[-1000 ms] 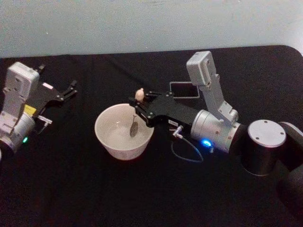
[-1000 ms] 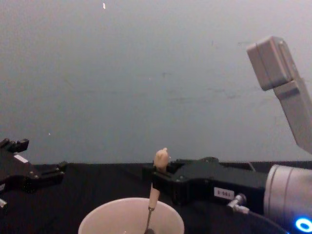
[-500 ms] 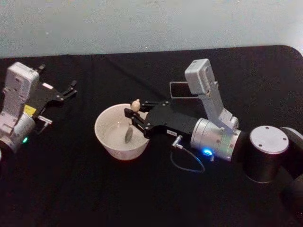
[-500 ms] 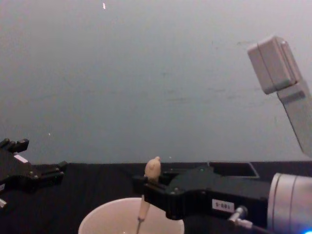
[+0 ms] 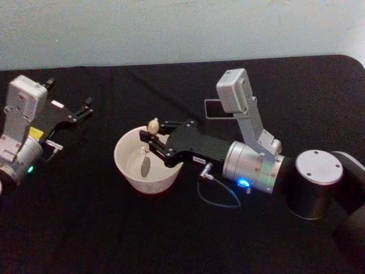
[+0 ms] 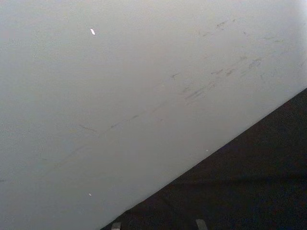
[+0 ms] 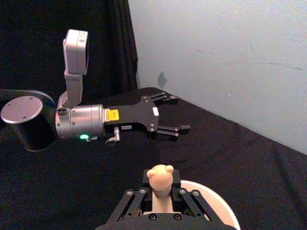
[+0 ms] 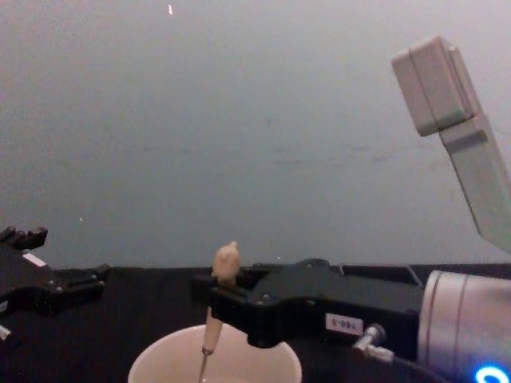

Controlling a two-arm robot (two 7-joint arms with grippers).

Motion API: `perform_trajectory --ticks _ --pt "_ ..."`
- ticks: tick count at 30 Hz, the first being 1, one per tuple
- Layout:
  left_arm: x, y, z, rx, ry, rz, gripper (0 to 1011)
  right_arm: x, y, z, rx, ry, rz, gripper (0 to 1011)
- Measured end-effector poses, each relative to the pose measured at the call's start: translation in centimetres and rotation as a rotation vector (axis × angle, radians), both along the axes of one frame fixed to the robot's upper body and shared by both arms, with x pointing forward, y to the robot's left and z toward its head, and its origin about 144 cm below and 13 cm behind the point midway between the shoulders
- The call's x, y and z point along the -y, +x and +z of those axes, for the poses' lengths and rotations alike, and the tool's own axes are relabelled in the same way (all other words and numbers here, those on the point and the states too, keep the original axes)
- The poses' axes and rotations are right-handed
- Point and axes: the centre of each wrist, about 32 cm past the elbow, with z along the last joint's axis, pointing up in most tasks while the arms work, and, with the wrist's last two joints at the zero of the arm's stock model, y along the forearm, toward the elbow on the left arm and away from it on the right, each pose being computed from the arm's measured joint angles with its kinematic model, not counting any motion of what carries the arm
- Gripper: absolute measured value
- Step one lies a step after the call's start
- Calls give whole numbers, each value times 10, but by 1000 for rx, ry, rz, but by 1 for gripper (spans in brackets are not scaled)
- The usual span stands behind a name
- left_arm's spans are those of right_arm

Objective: Pick up the stirring spoon with one hand, stir inside the cup, then place it back in its original position.

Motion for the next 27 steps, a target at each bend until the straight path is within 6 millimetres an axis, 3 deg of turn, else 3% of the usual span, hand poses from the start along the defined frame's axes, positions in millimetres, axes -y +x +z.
perform_trajectory --ticks 14,27 --pt "0 0 0 0 0 0 1001 -16 19 -2 25 5 -52 214" --pt "0 0 0 0 0 0 1001 -11 28 -4 26 -6 -105 214"
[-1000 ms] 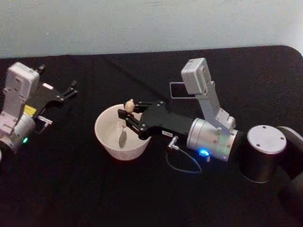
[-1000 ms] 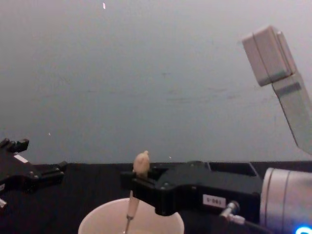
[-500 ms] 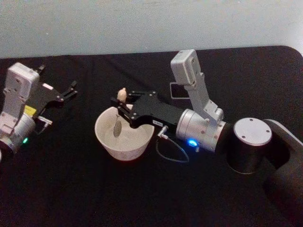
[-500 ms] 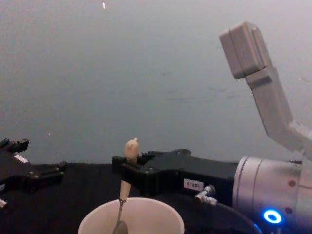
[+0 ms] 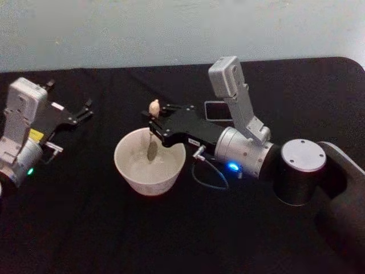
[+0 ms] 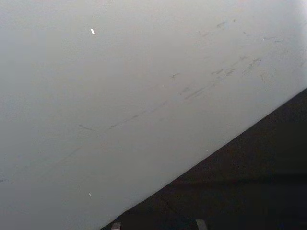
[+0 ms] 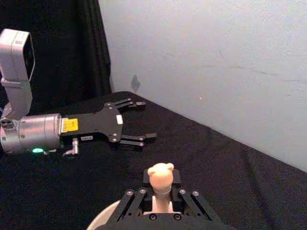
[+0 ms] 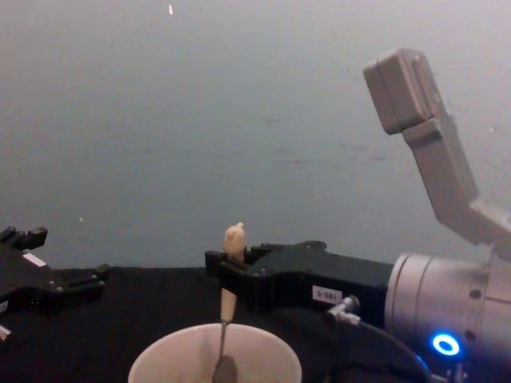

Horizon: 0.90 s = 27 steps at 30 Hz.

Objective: Pick up the stirring spoon with one hand, stir inside the cup, then place it back in its original position.

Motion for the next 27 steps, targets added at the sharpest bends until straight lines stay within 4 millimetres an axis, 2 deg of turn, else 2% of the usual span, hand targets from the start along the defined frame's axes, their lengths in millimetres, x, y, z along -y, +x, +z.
perform_trajectory --ticks 17,27 --pt "0 0 0 0 0 0 1001 7 -2 4 -1 12 -14 213" --pt "0 0 0 0 0 0 1001 14 -6 18 22 50 3 213"
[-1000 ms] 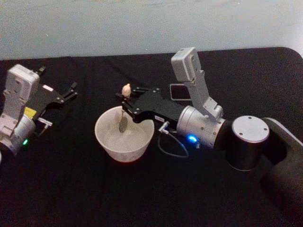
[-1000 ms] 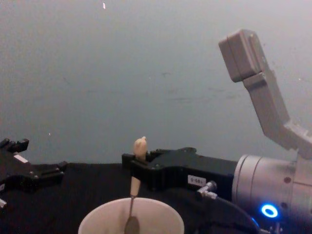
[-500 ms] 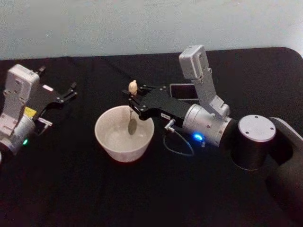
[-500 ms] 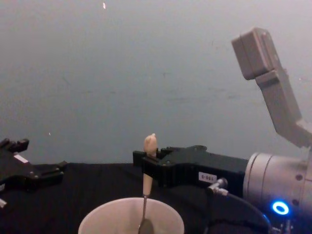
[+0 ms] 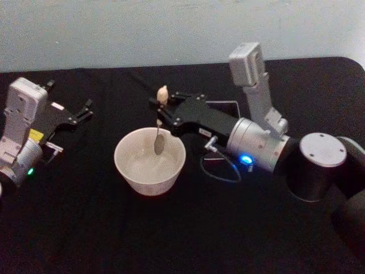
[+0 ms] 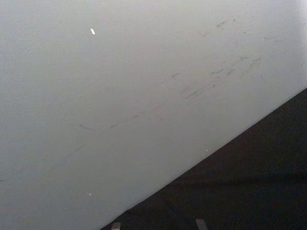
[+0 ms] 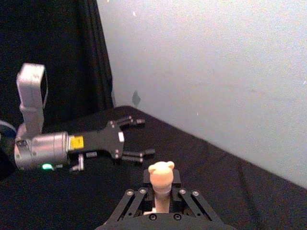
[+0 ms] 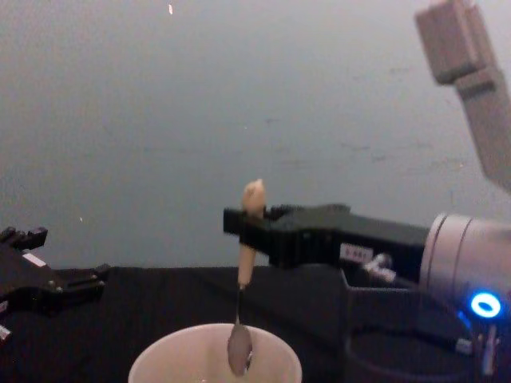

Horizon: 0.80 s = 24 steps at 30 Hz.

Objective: Pick up the stirring spoon with one hand, stir inside the cup, then place it back in its original position.

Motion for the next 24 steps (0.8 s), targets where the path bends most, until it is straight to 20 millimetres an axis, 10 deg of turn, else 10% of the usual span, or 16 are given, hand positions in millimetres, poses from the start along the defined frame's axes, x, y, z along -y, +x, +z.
perform_trajectory --ticks 24 --pt "0 0 0 0 0 0 1001 45 -6 54 134 147 -119 213"
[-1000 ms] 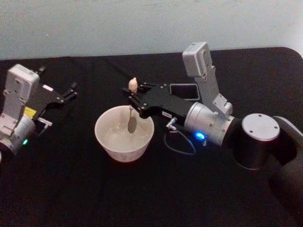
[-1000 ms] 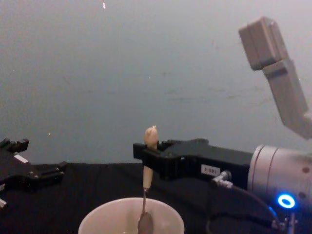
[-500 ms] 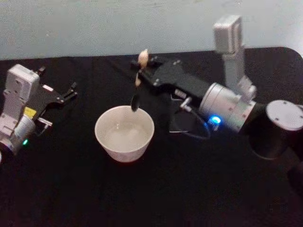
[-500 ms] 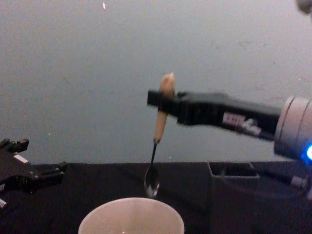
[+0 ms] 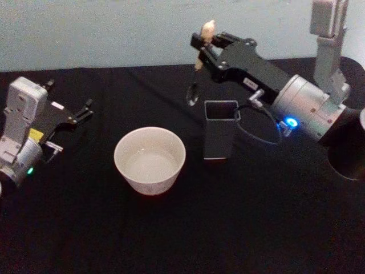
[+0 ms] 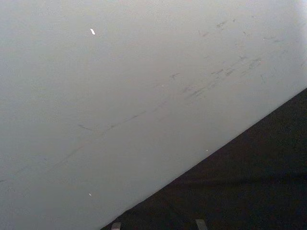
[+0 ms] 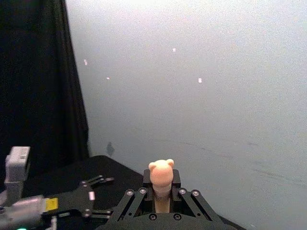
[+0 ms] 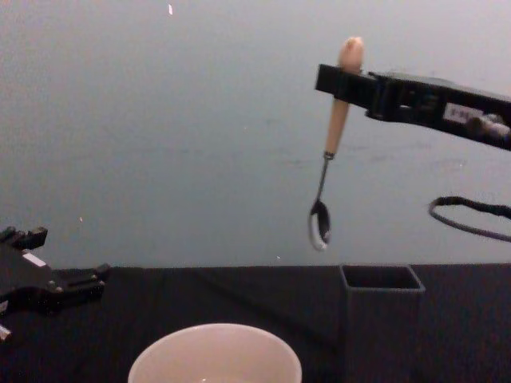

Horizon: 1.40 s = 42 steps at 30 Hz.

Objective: Pick up the stirring spoon with one hand, stir inside the cup, then place it back in its original position.

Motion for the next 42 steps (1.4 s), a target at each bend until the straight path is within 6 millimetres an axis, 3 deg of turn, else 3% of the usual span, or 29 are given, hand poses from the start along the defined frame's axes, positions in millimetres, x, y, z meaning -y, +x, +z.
perform_trajectory --ticks 15,42 --pt "0 0 0 0 0 0 1001 24 -9 -4 -40 -68 -106 213" --pt "0 0 0 0 0 0 1001 5 -14 -32 -195 -152 -229 213"
